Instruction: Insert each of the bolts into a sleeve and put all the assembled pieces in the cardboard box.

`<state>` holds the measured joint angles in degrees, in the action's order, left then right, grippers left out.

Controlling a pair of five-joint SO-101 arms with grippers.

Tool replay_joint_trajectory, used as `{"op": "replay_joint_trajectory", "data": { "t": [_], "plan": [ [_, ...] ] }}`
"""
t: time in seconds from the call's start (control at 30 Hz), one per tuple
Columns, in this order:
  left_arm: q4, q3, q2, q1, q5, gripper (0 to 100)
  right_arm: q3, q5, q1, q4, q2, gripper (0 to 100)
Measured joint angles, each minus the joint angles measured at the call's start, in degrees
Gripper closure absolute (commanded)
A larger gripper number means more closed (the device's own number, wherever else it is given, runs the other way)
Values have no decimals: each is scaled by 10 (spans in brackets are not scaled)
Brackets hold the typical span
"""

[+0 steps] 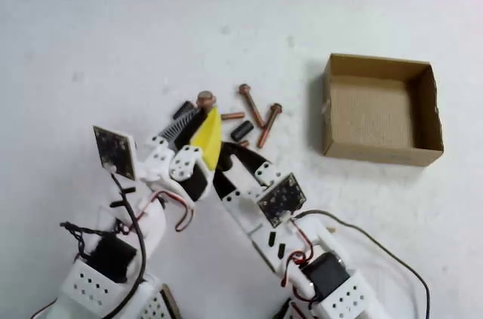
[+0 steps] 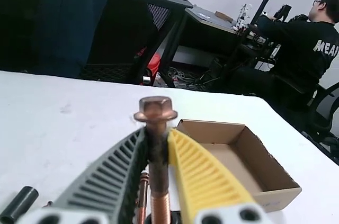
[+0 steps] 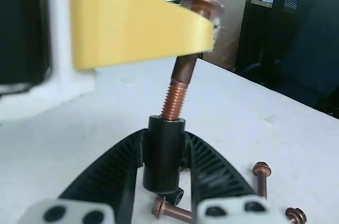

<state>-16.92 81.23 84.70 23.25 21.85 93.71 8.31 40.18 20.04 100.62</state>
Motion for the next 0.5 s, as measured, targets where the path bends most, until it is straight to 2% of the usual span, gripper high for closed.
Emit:
{"op": "replay_joint_trajectory", "data": {
  "t": [0.5],
  "plan": [
    [-2,27,-9,47,-8,976,-1,-52,-55,0,9,982]
  ]
}}
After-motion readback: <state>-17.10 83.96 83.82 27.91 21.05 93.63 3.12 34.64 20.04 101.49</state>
